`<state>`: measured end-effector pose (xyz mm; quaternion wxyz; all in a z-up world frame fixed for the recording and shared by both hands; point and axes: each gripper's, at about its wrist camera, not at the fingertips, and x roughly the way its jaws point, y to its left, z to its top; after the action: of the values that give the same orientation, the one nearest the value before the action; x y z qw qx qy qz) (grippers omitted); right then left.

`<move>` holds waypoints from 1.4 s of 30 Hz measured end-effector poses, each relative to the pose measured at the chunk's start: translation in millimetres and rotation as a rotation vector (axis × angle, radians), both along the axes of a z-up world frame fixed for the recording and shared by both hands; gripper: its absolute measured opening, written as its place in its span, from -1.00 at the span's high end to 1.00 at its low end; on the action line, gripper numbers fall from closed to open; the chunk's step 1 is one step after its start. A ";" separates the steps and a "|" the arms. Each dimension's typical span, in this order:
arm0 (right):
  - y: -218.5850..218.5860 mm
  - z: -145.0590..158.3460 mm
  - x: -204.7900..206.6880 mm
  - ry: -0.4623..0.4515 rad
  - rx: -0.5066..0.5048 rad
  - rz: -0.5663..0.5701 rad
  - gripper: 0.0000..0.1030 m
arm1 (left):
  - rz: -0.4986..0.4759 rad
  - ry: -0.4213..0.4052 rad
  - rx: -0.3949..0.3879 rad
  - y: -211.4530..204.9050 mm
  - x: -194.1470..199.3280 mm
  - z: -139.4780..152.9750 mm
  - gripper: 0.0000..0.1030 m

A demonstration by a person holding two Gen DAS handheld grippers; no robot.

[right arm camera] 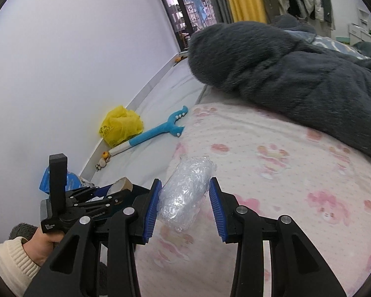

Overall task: Collect trash
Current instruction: 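Carry the cardboard tube and plastic bag with both tools over the green bin, then open both tools to drop the tube and bag into the bin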

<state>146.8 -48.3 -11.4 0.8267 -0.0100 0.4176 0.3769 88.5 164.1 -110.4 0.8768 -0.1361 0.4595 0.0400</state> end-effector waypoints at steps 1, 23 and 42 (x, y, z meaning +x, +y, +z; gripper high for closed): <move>5.7 -0.3 -1.3 -0.001 -0.001 0.006 0.22 | 0.000 0.004 0.002 2.4 -0.7 -1.7 0.20; 134.5 -27.5 -19.1 0.025 -0.075 0.171 0.22 | 0.011 0.165 -0.029 72.1 -26.6 -53.0 0.19; 217.9 -59.0 -39.7 0.049 -0.147 0.269 0.22 | 0.017 0.331 -0.094 112.6 -57.6 -98.9 0.13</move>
<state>107.1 169.6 -70.4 0.7553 -0.1169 0.4590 0.4529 30.9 276.8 -209.3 0.7815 -0.1724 0.5978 0.0477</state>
